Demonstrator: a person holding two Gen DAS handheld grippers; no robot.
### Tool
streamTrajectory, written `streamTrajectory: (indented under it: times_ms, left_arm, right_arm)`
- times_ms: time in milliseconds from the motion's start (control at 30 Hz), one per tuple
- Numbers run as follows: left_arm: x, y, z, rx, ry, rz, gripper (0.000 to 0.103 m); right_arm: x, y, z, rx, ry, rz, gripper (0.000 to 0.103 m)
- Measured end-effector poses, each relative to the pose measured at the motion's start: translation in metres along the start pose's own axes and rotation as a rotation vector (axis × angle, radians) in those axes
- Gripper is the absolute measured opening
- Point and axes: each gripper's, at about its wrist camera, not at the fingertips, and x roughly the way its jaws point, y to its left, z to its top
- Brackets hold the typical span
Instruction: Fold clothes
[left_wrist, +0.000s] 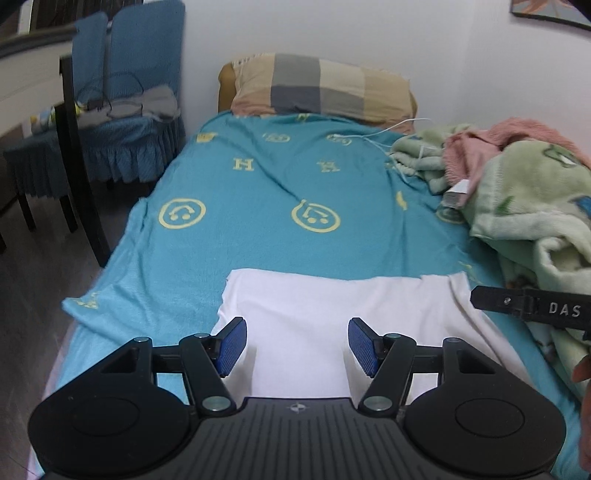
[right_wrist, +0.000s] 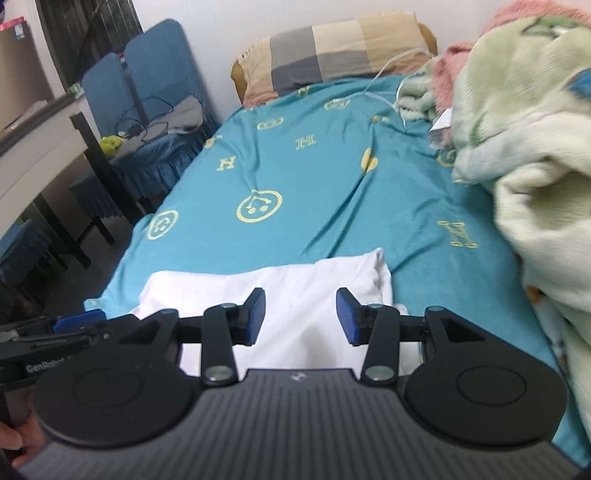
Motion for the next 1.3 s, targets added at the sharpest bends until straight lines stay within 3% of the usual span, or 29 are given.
streamTrajectory:
  times_ms: [233,333,533,700,833,933,1033,1167,1300]
  left_arm:
    - [-0.032,-0.011,-0.025,0.027,0.007,0.036,0.064]
    - [-0.026,-0.008,-0.034,0.021,0.050,0.042,0.064]
    - [-0.006,-0.006,-0.045,0.046,0.113,0.052,0.065]
    - [-0.015,-0.008,-0.047,0.022,0.118,0.054,0.066]
    - [-0.039,-0.003,-0.055,-0.078,0.138,-0.014,0.073]
    - [-0.051,0.006,-0.063,-0.212,0.190,-0.106,0.076]
    - [-0.044,0.019,-0.073,-0.369,0.274,-0.194,0.077]
    - [-0.023,0.036,-0.085,-0.547,0.379,-0.250,0.077]
    - [-0.006,0.041,-0.093,-0.625,0.424,-0.276,0.078]
  right_arm:
    - [-0.035,0.013,-0.022,-0.002,0.035,0.001,0.045]
    - [-0.027,0.013,-0.035,-0.018,0.055,-0.041,0.062]
    - [-0.010,0.016,-0.050,-0.061,0.097,-0.070,0.067]
    - [-0.002,0.017,-0.057,-0.080,0.117,-0.078,0.067]
    - [-0.018,0.009,-0.052,-0.003,0.081,-0.063,0.068]
    - [-0.027,0.006,-0.048,0.027,0.050,-0.061,0.067]
    - [-0.029,0.003,-0.046,0.043,0.039,-0.053,0.067]
    - [-0.026,-0.002,-0.044,0.071,0.044,-0.044,0.067]
    - [-0.026,-0.008,-0.041,0.127,0.047,-0.014,0.067]
